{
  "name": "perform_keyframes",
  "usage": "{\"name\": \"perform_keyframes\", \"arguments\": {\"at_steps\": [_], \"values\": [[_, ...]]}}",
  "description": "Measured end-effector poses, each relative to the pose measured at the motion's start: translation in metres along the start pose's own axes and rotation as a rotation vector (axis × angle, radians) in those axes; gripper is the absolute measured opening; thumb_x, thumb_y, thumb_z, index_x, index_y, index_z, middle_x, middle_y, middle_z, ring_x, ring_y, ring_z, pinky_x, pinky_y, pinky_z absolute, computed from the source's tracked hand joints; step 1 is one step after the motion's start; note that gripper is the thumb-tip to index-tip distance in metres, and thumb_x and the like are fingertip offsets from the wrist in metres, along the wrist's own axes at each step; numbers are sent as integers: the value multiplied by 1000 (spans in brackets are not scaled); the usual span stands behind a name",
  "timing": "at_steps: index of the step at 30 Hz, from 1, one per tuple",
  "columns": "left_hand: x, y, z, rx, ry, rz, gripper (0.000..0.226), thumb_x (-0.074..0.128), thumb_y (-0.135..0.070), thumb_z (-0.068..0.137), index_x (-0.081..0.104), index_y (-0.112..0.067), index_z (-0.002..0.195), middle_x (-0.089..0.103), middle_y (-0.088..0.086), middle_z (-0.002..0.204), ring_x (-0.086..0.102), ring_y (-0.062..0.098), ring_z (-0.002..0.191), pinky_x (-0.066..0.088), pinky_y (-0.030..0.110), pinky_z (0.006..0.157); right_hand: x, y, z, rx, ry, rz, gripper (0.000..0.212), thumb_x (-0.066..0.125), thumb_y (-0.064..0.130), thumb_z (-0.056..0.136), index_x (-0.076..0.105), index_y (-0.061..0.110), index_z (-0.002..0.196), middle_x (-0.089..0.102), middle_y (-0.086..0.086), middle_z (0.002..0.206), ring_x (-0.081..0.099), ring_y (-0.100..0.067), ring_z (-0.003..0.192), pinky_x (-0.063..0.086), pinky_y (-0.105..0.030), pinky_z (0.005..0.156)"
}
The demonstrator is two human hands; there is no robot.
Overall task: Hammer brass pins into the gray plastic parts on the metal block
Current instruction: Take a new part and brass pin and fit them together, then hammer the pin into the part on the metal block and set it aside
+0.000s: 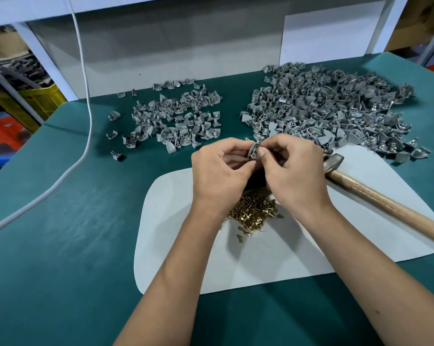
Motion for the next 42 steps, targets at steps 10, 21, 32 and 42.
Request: {"name": "perform_keyframes", "arguments": {"at_steps": [10, 21, 32, 42], "values": [[-5, -10, 0, 136, -13, 361, 21, 74, -10, 91, 70, -28, 102, 72, -16, 96, 69, 2, 97, 58, 31, 92, -81, -60, 27, 270, 353, -745, 18, 79, 35, 85, 64, 24, 84, 69, -3, 84, 63, -27, 78, 51, -34, 71], [-13, 15, 11, 42, 34, 419, 14, 73, -16, 93, 79, -29, 94, 67, -19, 106, 51, 15, 123, 34, 15, 100, -87, -73, 25, 303, 444, -686, 45, 59, 18, 99, 59, 26, 55, 63, -3, 61, 58, -24, 59, 41, -30, 51], [-13, 28, 16, -79, 31, 223, 6, 76, -5, 88, 76, -11, 87, 73, -2, 111, 64, -15, 87, 43, 2, 80, -8, 8, 29, -16, 421, -429, 25, 51, 31, 105, 62, 18, 86, 68, -5, 84, 63, -27, 78, 50, -35, 69], [-14, 32, 17, -112, 37, 192, 12, 80, -10, 86, 80, -21, 82, 74, -4, 112, 68, 1, 103, 51, 21, 95, -4, 26, 28, -133, 384, -573, 24, 45, 36, 107, 60, 20, 97, 57, -5, 79, 55, -30, 70, 43, -35, 64]]}}
Point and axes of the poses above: each hand's wrist, its own z-axis towards the middle knuckle, its own x-axis out of the palm, y = z × x, the point moved 8 cm from there along z, towards the middle knuckle
